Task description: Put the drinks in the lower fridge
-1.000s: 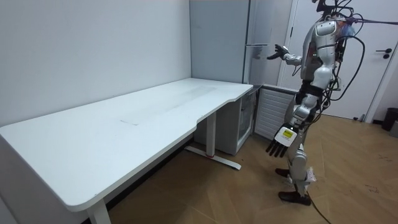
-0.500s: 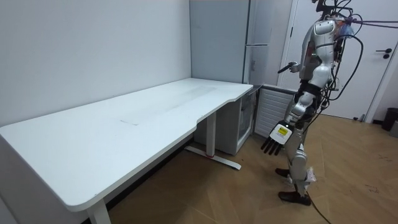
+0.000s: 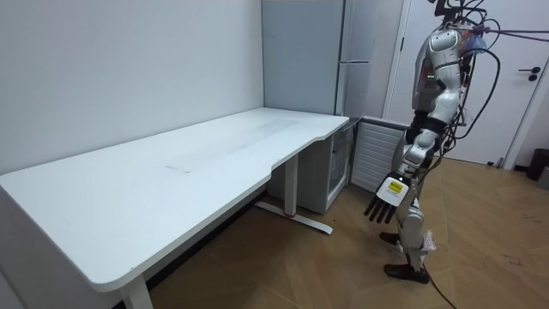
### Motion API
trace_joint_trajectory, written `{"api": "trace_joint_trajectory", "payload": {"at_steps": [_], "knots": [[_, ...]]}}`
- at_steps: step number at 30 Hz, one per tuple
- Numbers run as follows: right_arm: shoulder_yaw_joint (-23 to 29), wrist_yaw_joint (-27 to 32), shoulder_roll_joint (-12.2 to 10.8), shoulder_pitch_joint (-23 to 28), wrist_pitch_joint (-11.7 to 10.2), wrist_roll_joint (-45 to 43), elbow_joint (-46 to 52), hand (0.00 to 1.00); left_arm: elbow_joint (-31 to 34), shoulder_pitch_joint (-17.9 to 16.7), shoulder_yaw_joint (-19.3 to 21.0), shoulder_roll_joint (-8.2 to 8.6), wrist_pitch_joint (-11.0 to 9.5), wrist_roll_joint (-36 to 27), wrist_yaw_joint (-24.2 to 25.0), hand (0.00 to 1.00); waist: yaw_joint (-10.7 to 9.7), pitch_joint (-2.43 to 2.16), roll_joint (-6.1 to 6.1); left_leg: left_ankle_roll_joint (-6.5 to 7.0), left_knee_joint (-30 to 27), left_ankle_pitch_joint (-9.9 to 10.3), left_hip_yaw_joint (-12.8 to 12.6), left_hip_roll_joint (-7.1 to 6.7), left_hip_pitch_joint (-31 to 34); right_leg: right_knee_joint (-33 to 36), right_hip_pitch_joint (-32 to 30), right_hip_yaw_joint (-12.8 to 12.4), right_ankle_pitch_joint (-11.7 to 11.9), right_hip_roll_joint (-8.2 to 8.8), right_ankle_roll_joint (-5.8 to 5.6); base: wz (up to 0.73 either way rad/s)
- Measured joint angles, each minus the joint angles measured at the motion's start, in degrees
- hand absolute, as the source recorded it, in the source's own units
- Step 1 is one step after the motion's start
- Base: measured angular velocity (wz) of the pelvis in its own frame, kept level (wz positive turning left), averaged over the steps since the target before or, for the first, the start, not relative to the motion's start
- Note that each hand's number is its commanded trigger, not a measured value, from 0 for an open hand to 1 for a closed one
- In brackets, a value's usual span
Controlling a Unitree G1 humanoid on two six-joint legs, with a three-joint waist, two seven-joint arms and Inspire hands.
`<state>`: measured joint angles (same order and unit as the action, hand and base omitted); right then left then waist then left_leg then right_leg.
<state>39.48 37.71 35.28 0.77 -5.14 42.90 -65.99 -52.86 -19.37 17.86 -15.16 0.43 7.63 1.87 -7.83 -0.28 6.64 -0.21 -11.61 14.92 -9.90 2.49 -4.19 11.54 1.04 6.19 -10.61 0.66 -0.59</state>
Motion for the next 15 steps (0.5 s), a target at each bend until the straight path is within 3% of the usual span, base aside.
{"api": "trace_joint_trajectory", "payload": {"at_steps": [2,4,8,12,15], "knots": [[2.4,-2.5,2.7,0.2,1.6,0.5,-5.4,0.0,0.2,-0.2,0.2,-0.12,1.1,0.3,0.1,0.0,-0.5,-0.01,0.1,0.0,0.0,0.0,0.7,-0.02,0.1,-0.1,0.0,0.4,0.0,-0.01,0.0,0.08],[4.7,-4.4,3.5,0.9,3.4,0.0,-8.4,0.0,0.5,-0.3,0.7,-0.19,2.2,0.7,0.1,0.0,-1.0,-0.38,0.18,0.0,0.0,0.0,1.3,-0.04,0.6,-0.6,0.1,1.1,0.0,0.02,0.01,0.19],[4.6,-8.1,3.4,2.6,5.9,0.8,-10.8,0.0,0.8,-0.3,1.4,-0.18,4.2,1.6,1.2,0.0,-1.1,-0.39,-0.08,-0.01,-0.1,0.0,1.4,-0.01,0.7,-0.7,0.1,1.5,0.0,-0.01,0.06,0.03],[4.6,-11.4,2.9,2.9,7.2,2.1,-14.2,0.0,0.9,-0.1,1.4,-0.3,4.4,1.6,1.6,0.0,-1.1,-0.11,-0.43,-0.01,0.0,0.0,1.3,-0.01,0.3,-0.8,0.4,0.9,0.1,-0.04,0.06,-0.02],[4.5,-14.4,1.4,4.4,7.6,2.1,-14.2,0.0,-0.3,0.2,1.4,-0.3,4.4,2.2,2.4,0.0,-0.8,-0.05,-1.43,-0.02,0.3,0.0,1.3,0.0,-0.3,-0.8,0.9,1.0,0.1,-0.07,0.05,0.0]]}}
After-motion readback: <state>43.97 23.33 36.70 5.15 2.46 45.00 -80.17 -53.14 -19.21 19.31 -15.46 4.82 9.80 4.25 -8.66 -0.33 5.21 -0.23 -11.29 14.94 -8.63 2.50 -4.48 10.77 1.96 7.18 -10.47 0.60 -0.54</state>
